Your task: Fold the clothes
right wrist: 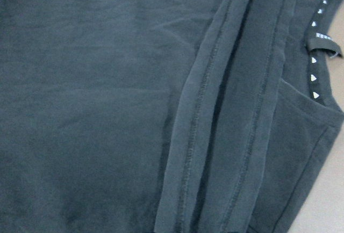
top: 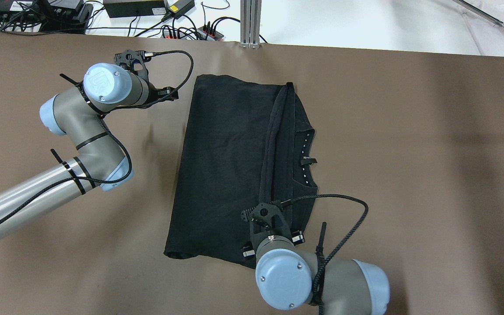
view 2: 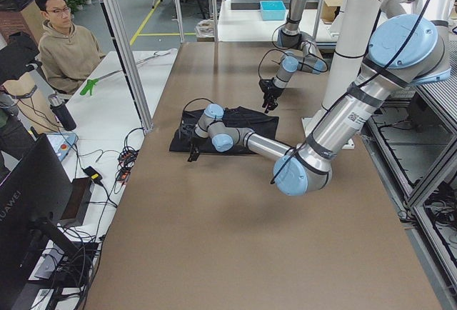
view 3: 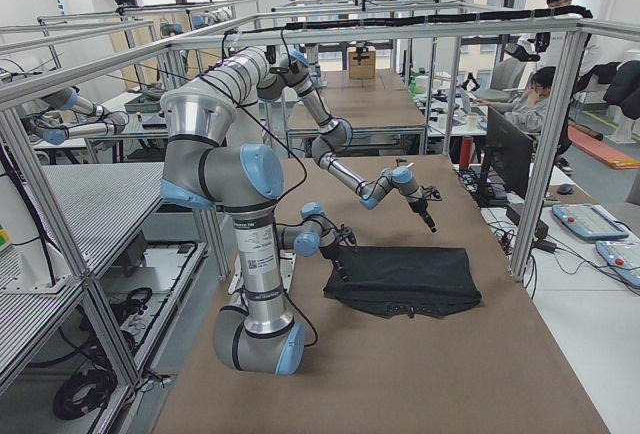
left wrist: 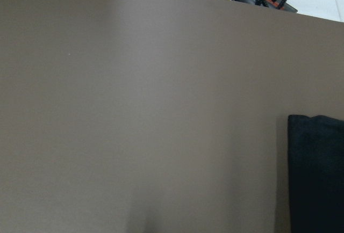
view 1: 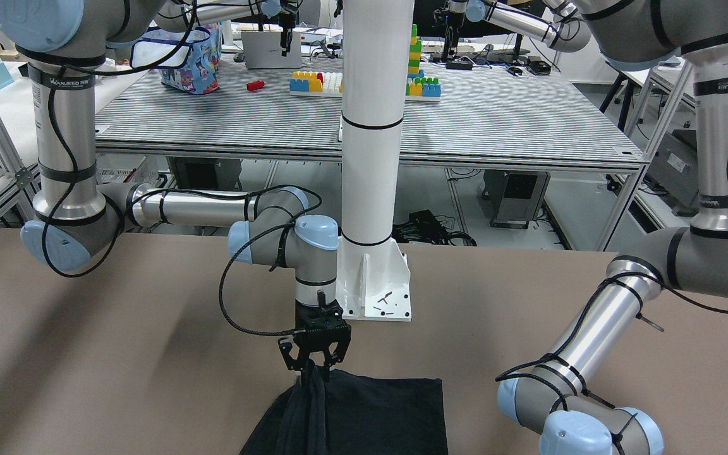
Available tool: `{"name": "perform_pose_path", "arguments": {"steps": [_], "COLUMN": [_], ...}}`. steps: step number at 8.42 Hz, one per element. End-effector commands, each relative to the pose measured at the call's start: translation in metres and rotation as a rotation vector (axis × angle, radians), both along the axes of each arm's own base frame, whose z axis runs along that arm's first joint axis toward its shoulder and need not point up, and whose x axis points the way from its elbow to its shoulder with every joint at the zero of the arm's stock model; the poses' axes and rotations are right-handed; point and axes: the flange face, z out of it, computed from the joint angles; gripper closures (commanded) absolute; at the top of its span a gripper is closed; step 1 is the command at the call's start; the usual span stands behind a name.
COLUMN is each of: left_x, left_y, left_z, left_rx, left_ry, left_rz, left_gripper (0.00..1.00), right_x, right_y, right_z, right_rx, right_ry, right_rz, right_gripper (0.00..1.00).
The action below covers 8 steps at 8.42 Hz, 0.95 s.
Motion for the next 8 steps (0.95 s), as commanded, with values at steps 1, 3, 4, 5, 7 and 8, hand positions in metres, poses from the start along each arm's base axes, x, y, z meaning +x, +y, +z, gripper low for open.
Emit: {"name": "perform_pose_path", "arguments": {"steps": [1, 3, 4, 5, 7, 8], "left_x": [-0.007, -0.007, -0.007, -0.006, -0.007, -0.007], "left_y": [0.006, 0.005, 0.005, 0.006, 0.005, 0.005], "left_z": [0.003, 0.004, 0.003, 0.003, 0.003, 0.004], "left_rx": [0.021, 0.023, 0.022, 0.018, 0.028, 0.027], "left_ry": [-0.012, -0.016, -0.014, -0.010, -0.021, -0.022], "left_rz": [-0.003, -0.008, -0.011, -0.014, -0.037, -0.037], "left_gripper": [0.00, 0.00, 0.00, 0.00, 0.00, 0.00], "right_x": [-0.041, -0.038, -0.038, -0.035, -0.036, -0.038], "right_y": [-0.008, -0.007, -0.007, -0.006, -0.003, 0.000], "right_z": [0.004, 0.003, 0.007, 0.010, 0.014, 0.013], "right_rx": [0.012, 0.015, 0.014, 0.014, 0.011, 0.012], "right_ry": [0.066, 0.065, 0.071, 0.073, 0.080, 0.078], "right_rz": [-0.028, -0.032, -0.031, -0.031, -0.037, -0.041], "right_gripper": [0.46, 0.54, 0.56, 0.58, 0.58, 0.62]}}
